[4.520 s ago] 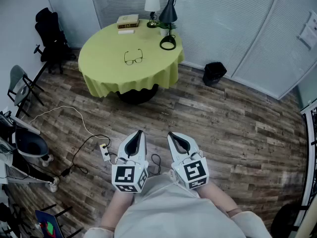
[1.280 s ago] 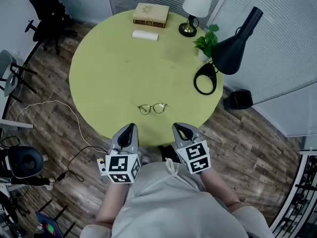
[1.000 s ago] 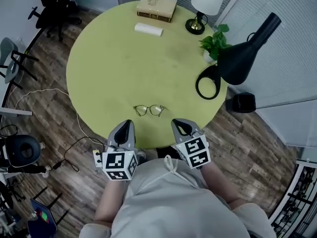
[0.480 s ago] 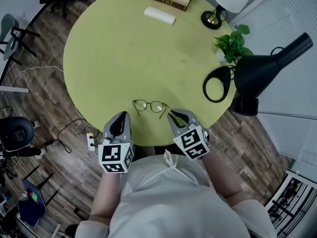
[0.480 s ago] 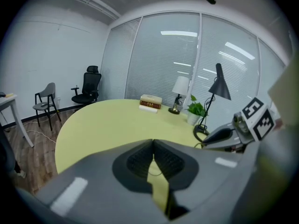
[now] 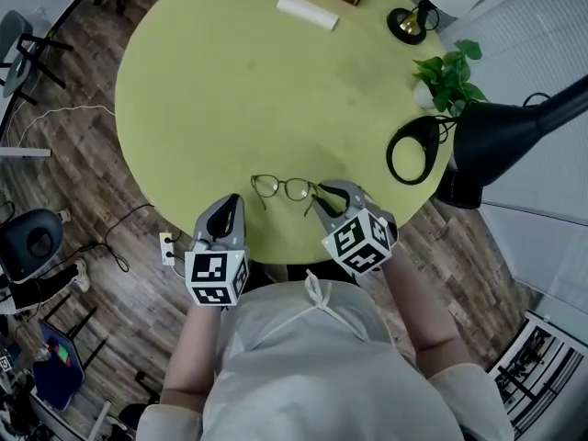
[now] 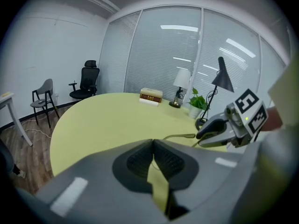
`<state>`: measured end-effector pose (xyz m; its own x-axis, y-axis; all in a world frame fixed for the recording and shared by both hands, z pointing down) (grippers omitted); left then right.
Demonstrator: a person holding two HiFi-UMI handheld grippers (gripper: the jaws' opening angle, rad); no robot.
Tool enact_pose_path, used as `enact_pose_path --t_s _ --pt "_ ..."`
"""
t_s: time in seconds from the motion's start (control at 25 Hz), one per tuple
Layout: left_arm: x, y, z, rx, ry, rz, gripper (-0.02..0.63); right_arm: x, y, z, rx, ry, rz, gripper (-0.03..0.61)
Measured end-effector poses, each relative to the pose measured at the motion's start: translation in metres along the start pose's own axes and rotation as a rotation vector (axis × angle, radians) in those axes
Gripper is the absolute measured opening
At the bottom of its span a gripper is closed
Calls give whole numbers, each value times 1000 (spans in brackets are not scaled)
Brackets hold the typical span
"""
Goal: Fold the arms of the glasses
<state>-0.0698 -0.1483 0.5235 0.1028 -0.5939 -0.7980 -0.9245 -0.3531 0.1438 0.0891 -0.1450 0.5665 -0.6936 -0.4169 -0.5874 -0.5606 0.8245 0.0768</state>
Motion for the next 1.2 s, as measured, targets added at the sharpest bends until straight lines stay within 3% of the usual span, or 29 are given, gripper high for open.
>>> enact_pose_path --t_s 0.16,0.6,0.88,1.2 --pt "-4 0 -6 -19 18 -10 6 4 1 -3 -13 0 95 23" --pt "-5 1 -20 -48 21 -27 6 3 1 -3 21 -8 152 15" --pt "3 8 -32 -46 -8 4 6 3 2 -3 47 -13 165 14" --pt "-4 -2 -45 -68 19 34 6 4 3 -2 57 -14 203 14"
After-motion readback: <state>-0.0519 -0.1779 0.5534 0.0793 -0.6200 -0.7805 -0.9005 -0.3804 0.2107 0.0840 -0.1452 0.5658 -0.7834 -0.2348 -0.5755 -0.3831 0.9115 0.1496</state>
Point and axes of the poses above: the fingertips, and each gripper's own axes: z backward along the fingers, y to its left, x out of its top, the point moved 1 cm from there along z, backward along the fingers, and after that the axes turned 2 degrees about -z, right-handed, at the moved point
